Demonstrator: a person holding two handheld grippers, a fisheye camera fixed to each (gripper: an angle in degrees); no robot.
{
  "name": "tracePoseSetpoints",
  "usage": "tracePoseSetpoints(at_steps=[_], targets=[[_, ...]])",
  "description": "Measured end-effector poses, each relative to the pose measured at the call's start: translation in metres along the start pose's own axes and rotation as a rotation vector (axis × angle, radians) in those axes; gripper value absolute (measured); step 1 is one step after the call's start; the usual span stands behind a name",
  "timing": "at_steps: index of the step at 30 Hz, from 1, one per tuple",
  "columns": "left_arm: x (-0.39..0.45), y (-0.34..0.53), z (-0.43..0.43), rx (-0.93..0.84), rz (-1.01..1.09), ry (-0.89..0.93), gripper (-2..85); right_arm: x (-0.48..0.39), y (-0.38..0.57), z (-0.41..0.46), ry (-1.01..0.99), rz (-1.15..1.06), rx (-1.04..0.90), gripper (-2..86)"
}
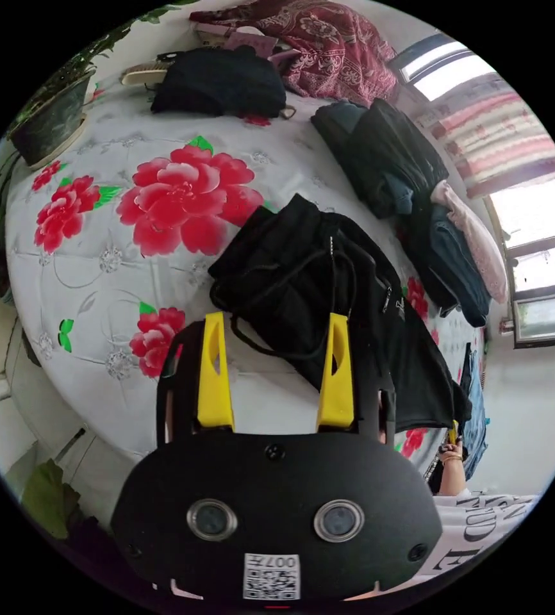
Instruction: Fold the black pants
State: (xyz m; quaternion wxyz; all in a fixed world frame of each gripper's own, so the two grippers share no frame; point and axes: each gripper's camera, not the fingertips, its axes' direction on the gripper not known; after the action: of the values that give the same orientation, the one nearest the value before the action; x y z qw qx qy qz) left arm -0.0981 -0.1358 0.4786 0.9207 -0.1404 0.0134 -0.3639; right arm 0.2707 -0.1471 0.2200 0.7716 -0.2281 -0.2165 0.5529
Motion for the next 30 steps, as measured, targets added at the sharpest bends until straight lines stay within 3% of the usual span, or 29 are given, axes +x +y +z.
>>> tracePoseSetpoints(at_steps=[1,3,5,11,15,18,20,23,24,26,30], targets=[[-0.002,-0.002,0.007,-0.020,-0.014,0.018,21.5,0.016,0.001,-0.001,0.026,0.069,-0.016,0.7],[-0.005,-0.005,0.015,-0.002,-0.062,-0.038,20.8,0.060,0.009,-0.021,-0.144,0.277,0.050,0.5],[-0.009,-0.011,0.017,-0.030,-0.074,-0.043,20.8,0.052,0.010,-0.030,-0.137,0.262,0.076,0.4],[-0.042,-0.018,0.011,-0.013,-0.146,0.176,19.5,-0.116,0.028,-0.041,-0.123,-0.320,0.021,0.2],[-0.049,-0.025,0.023,-0.056,-0.110,0.151,16.9,-0.254,0.140,-0.029,-0.090,-0.935,-0.071,0.4],[-0.072,-0.023,0.024,-0.034,-0.162,0.146,12.4,-0.298,0.247,0.008,-0.100,-1.285,-0.200,1.1],[-0.091,-0.019,0.025,-0.008,-0.193,0.216,9.7,-0.299,0.310,0.051,-0.089,-1.412,-0.343,2.1],[-0.125,-0.006,0.026,0.050,-0.290,0.395,7.2,-0.267,0.404,0.146,0.091,-1.524,-0.777,3.5],[-0.134,-0.002,0.025,0.068,-0.304,0.451,6.8,-0.255,0.425,0.163,0.161,-1.512,-0.838,3.7],[-0.139,-0.001,0.019,0.089,-0.263,0.485,6.5,-0.258,0.436,0.142,0.134,-1.588,-0.678,3.5],[-0.121,-0.007,-0.006,0.128,-0.054,0.492,6.3,-0.262,0.427,0.112,0.087,-1.630,-0.660,3.2]])
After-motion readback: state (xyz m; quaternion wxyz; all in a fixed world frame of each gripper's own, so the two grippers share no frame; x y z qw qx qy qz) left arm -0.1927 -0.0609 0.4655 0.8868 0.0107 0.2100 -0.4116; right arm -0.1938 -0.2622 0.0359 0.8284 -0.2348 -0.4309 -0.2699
